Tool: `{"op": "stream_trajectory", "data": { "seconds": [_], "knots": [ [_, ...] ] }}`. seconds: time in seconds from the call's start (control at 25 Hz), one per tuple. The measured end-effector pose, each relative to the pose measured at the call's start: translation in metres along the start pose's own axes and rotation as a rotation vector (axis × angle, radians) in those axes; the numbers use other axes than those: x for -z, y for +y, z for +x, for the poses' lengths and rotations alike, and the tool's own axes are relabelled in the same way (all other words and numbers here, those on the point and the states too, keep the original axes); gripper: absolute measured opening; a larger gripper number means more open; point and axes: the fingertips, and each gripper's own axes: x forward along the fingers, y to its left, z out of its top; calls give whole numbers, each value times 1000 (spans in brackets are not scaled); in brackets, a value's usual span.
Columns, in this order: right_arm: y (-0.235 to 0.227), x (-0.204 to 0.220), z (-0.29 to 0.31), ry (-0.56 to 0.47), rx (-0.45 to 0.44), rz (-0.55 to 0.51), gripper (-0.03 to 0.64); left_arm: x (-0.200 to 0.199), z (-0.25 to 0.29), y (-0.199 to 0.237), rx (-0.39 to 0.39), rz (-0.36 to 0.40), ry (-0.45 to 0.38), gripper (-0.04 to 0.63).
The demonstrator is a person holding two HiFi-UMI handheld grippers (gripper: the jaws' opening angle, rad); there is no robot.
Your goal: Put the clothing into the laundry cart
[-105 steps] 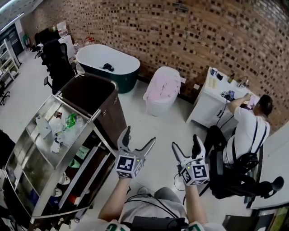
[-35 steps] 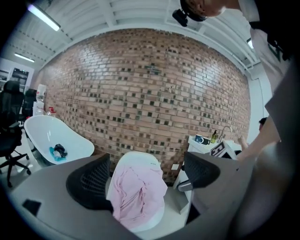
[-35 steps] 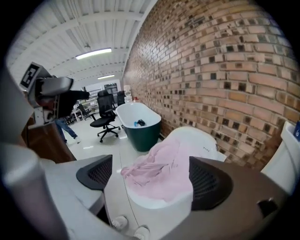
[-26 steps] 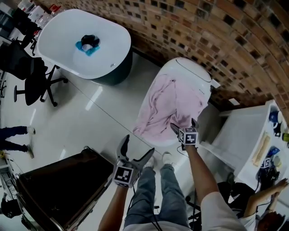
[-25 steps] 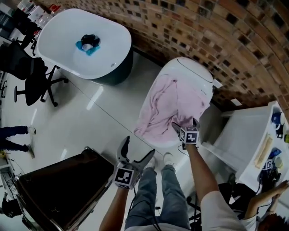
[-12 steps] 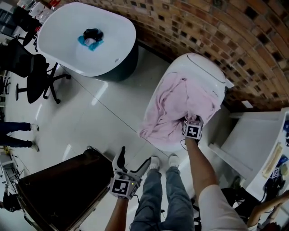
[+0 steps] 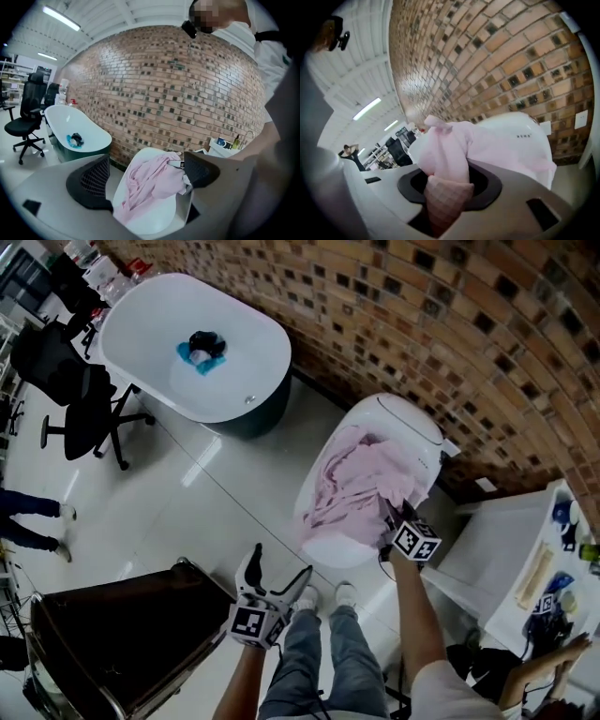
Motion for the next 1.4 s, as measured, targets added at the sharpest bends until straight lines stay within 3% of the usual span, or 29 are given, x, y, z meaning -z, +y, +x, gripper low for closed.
{"op": "stream_trajectory", "data": {
  "seconds": [0.24, 0.4, 0.52, 0.68, 0.88, 1.12, 1.4],
  "knots": [
    [140, -127, -85, -193, -189, -68, 156, -92, -36, -23, 22, 26, -139, 477],
    [227, -203, -153, -311, -283, -102, 156, -146, -77, -29, 15, 102, -215, 477],
    [284, -248, -203, -387, -355, -160, 156, -179, -102, -34, 9, 172, -291, 477],
    [348, -289, -259, -472, -468, -207, 156, -219, -132, -48, 8, 201, -346, 477],
    [406, -301, -295, -494, -618, -260, 156, -250, -168, -60, -26, 218, -412, 477],
    [460, -288, -299, -438, -801, -277, 156, -270, -224, -66, -142, 195, -480, 477],
    [532, -245, -294, -307, -1046, -254, 156, -269, -314, -63, -366, 205, -528, 477]
  ]
}}
